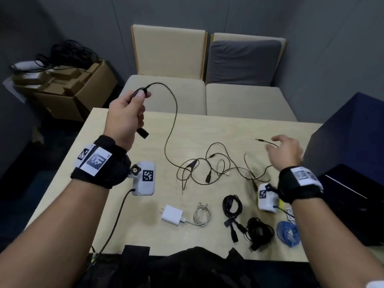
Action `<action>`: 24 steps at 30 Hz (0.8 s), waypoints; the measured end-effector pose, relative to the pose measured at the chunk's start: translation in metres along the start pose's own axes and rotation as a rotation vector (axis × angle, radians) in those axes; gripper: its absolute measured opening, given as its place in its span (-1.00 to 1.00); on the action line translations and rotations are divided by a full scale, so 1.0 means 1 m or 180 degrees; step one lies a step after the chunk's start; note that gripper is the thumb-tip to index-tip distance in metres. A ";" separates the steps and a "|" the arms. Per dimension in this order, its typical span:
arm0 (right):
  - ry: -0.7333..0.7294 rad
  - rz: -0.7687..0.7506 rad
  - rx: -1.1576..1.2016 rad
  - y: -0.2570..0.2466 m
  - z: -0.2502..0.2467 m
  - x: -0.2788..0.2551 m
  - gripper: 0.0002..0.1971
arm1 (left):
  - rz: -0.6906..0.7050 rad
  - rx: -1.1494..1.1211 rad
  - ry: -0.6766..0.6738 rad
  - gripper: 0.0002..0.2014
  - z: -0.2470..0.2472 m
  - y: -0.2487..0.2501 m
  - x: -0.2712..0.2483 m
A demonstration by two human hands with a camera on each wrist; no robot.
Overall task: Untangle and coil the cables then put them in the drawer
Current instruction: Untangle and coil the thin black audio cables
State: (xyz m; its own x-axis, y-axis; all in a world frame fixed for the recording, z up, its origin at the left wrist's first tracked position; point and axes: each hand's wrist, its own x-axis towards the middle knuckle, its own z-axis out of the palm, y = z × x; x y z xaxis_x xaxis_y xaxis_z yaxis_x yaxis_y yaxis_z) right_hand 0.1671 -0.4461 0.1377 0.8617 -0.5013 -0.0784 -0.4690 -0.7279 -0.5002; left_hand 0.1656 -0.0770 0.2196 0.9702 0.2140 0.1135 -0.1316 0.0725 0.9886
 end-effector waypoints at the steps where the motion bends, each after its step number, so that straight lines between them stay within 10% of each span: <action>1: -0.0245 -0.0294 -0.0010 -0.011 0.006 -0.010 -0.69 | 0.0071 -0.0064 -0.0125 -0.79 0.005 0.006 0.000; 8: -0.2782 -0.2010 -0.0372 -0.095 0.059 -0.063 -0.26 | 0.0155 -0.0629 -0.0553 -0.78 0.063 0.036 -0.004; 12: -0.2525 -0.2325 -0.0463 -0.103 0.076 -0.062 -0.93 | -0.0011 -0.0755 -0.0477 -0.79 0.077 0.029 -0.005; 24: -0.2500 -0.1703 0.2442 -0.136 0.012 -0.067 -0.73 | -0.0515 0.0477 -0.0703 -0.77 0.071 -0.038 -0.012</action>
State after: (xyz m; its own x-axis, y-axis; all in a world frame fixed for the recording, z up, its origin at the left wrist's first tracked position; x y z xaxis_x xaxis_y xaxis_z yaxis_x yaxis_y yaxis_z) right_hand 0.1753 -0.3080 0.2010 0.9182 0.3893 -0.0734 -0.0121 -0.1576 -0.9874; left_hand 0.1733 -0.1511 0.1876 0.9990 -0.0066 -0.0440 0.0436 -0.0595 0.9973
